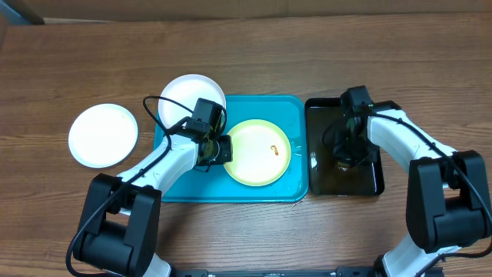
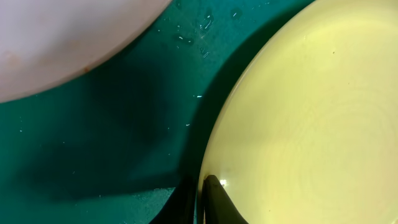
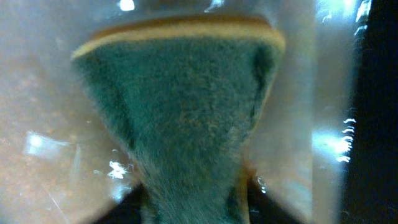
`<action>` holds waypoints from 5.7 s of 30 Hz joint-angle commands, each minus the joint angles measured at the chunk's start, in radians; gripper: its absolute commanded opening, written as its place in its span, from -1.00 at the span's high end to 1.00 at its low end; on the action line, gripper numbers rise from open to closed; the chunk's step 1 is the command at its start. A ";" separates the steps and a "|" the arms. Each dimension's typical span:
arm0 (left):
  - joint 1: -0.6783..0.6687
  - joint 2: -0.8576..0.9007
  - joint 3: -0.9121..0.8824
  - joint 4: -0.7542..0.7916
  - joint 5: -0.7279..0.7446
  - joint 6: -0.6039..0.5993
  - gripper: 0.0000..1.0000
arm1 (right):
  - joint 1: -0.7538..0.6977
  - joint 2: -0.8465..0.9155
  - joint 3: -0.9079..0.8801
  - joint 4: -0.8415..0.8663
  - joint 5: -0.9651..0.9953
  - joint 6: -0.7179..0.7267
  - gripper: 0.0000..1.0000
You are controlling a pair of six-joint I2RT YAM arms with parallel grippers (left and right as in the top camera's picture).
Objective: Clean dirty plates on tray and stack at the side
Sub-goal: 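Reach the right gripper into the black tray and grasp the sponge, then dip and rub the held sponge in the water with the right gripper, then lift the sponge and move it over the yellow plate, then scrub the yellow plate held by the left gripper with the sponge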
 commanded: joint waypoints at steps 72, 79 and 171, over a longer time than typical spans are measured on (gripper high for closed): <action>-0.001 0.007 -0.006 -0.031 -0.050 0.008 0.92 | 0.026 -0.040 0.285 -0.231 0.094 -0.097 0.93; -0.001 0.007 -0.006 -0.058 -0.155 -0.087 0.92 | 0.063 -0.047 0.285 -0.227 0.161 -0.097 0.93; 0.000 0.007 -0.006 -0.063 -0.175 -0.239 0.92 | 0.578 0.263 0.326 0.085 0.035 -0.093 0.93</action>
